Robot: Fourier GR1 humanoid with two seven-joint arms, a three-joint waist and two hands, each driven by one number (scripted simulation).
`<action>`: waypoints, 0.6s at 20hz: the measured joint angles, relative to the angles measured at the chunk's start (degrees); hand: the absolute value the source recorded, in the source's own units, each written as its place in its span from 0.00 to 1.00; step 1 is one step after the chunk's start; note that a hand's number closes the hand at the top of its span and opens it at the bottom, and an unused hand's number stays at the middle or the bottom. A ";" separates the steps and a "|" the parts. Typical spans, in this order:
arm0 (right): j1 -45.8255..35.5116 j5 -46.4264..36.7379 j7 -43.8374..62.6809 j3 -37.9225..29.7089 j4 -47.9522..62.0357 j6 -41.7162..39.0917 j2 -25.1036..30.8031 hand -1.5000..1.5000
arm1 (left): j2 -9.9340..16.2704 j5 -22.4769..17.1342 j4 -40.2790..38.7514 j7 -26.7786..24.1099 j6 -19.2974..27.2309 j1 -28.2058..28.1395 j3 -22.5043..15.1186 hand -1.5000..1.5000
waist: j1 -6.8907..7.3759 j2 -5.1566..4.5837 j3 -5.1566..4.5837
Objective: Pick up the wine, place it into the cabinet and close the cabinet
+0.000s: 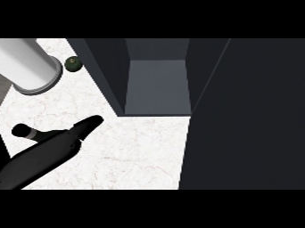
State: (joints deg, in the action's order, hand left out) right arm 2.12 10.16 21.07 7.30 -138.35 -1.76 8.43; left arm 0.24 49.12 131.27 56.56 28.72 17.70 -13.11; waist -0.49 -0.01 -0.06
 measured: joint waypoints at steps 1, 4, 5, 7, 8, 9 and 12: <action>-0.13 -0.21 0.59 0.51 -0.27 0.46 -0.25 0.00 | 0.16 -2.05 -0.39 -0.92 0.47 -0.77 0.89 0.00 | 0.02 0.00 0.01; 0.61 -0.12 -0.16 -1.43 -0.25 -0.91 0.30 0.00 | 1.59 -9.17 -1.75 -5.37 2.17 -4.09 4.65 0.00 | 0.09 -0.01 0.00; 1.20 -0.09 -0.37 -1.50 -0.37 -1.15 0.19 0.00 | 1.41 -10.22 -2.39 -7.40 3.23 -6.04 4.78 0.00 | 0.07 0.00 0.01; 2.49 0.24 -1.60 -3.62 -0.37 -2.88 0.78 0.00 | 1.49 -12.39 -3.20 -10.80 4.60 -9.35 5.59 0.00 | 0.08 0.02 0.01; 2.14 0.39 -1.40 -4.33 -0.36 -3.16 0.91 0.00 | 1.78 -13.32 -3.74 -11.95 5.08 -10.08 6.68 0.00 | 0.12 0.02 0.02; 2.90 0.87 -2.59 -5.09 0.11 -4.21 0.90 0.00 | 1.71 -13.97 -4.95 -13.29 5.85 -10.33 7.46 0.00 | 0.09 0.02 0.02; 4.03 1.73 -3.23 -6.96 0.16 -6.10 1.30 0.00 | 2.06 -17.91 -8.32 -19.15 8.15 -13.12 9.91 0.00 | 0.02 0.01 0.01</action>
State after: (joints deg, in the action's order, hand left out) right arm 6.15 11.89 17.84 0.34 -138.19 -7.87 9.73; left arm 2.30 31.20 122.94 37.40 36.88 4.57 -3.20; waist -0.47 0.00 -0.04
